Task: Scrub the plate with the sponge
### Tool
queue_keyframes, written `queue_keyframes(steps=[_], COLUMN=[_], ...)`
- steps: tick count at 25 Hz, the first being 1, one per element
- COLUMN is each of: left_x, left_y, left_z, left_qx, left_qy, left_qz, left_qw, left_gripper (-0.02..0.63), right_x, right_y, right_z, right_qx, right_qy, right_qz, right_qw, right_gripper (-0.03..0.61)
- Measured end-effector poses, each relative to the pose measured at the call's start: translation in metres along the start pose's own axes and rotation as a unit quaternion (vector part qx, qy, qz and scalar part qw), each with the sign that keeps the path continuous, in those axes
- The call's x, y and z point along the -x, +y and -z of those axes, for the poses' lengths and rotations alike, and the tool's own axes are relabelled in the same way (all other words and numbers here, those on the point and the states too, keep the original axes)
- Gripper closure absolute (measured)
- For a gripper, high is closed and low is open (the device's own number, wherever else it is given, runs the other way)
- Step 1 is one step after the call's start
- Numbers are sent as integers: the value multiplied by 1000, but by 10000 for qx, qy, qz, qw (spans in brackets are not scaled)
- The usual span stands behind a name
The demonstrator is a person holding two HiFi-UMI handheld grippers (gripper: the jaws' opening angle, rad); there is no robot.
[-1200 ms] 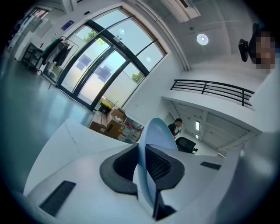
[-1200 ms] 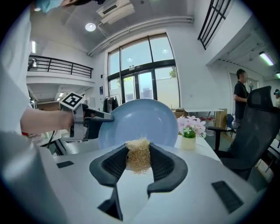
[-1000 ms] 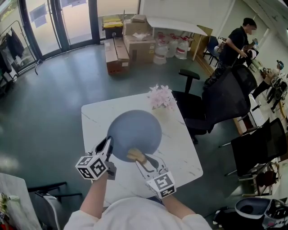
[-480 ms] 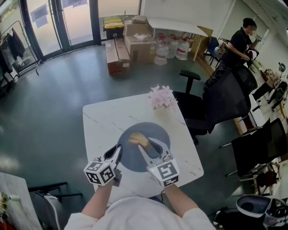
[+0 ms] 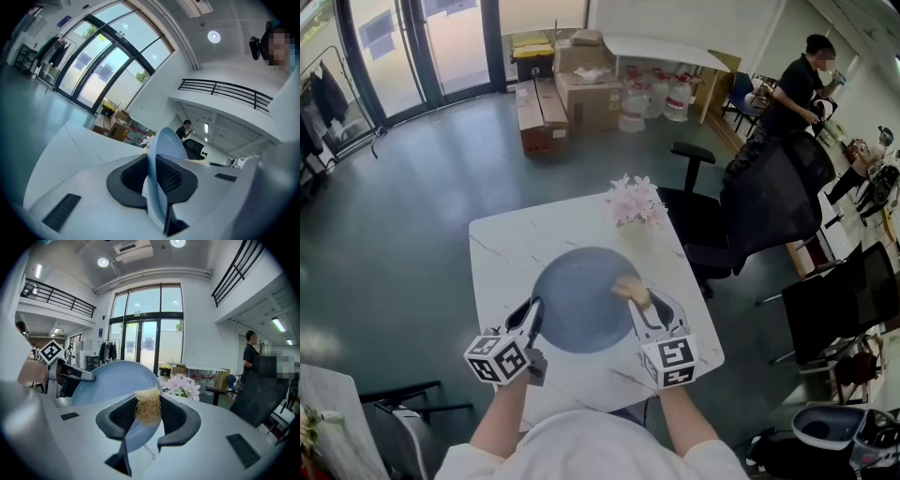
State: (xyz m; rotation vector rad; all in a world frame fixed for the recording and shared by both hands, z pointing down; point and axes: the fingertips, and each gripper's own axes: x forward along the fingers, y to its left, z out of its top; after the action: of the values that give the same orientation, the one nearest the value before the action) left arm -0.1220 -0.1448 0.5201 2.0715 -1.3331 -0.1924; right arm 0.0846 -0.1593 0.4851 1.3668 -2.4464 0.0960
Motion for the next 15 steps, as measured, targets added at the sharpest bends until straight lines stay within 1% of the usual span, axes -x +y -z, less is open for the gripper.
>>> queue_keyframes(steps=[4, 8, 15], left_x=[0, -3, -8], left_y=[9, 14, 21], left_z=[-15, -20, -7], left_qx=[111, 146, 494], left_qy=[-198, -271, -226], left_qz=[-110, -165, -187], left_qw=[9997, 9994, 9984], left_gripper=[569, 569, 571], right_x=[8, 10, 15], right_y=[14, 32, 32], right_z=[25, 37, 24], right_qx=[-230, -355, -538], right_qy=[248, 343, 31], right_qz=[-104, -299, -366], right_qw=[9994, 9983, 9979], right_gripper=[429, 428, 428])
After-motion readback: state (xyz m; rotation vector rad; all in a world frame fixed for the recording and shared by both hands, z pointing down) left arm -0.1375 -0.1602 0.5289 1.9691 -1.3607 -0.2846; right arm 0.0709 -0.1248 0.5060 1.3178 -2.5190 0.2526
